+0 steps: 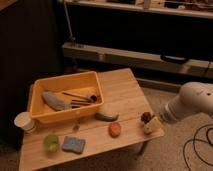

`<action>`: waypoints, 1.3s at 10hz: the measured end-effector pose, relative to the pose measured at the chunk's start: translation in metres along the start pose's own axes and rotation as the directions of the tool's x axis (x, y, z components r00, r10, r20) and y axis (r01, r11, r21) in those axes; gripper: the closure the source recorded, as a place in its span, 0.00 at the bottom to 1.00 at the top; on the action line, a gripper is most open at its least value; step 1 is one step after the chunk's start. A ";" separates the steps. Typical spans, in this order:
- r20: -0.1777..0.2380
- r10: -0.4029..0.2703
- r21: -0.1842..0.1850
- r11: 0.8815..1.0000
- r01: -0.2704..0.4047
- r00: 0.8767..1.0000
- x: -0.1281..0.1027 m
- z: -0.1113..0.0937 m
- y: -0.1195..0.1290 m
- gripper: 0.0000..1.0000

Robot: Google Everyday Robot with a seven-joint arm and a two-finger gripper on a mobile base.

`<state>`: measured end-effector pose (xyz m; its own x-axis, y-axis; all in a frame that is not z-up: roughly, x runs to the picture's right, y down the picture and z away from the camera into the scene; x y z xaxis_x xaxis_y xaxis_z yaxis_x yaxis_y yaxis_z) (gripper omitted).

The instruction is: Place grapes in paper cup

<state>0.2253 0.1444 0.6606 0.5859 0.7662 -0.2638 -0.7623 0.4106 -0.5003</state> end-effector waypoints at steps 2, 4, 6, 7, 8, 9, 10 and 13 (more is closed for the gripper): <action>-0.010 -0.009 -0.003 1.000 0.009 1.000 -0.017 0.011 0.002 0.20; 0.017 -0.012 -0.008 1.000 0.012 1.000 -0.040 0.030 0.002 0.20; 0.047 0.010 -0.007 1.000 -0.010 0.999 -0.043 0.042 -0.004 0.20; 0.057 0.024 0.002 1.000 -0.024 0.998 -0.037 0.046 -0.012 0.20; 0.065 0.023 0.018 1.000 -0.024 0.998 -0.032 0.046 -0.020 0.20; 0.064 0.014 0.034 0.999 -0.016 0.998 -0.029 0.044 -0.025 0.20; 0.058 -0.010 0.053 0.999 0.007 0.998 -0.032 0.042 -0.028 0.20; 0.040 -0.007 0.051 0.999 0.005 0.999 -0.028 0.046 -0.039 0.20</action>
<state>0.2259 0.1295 0.7253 0.5799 0.7825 -0.2268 -0.7722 0.4394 -0.4589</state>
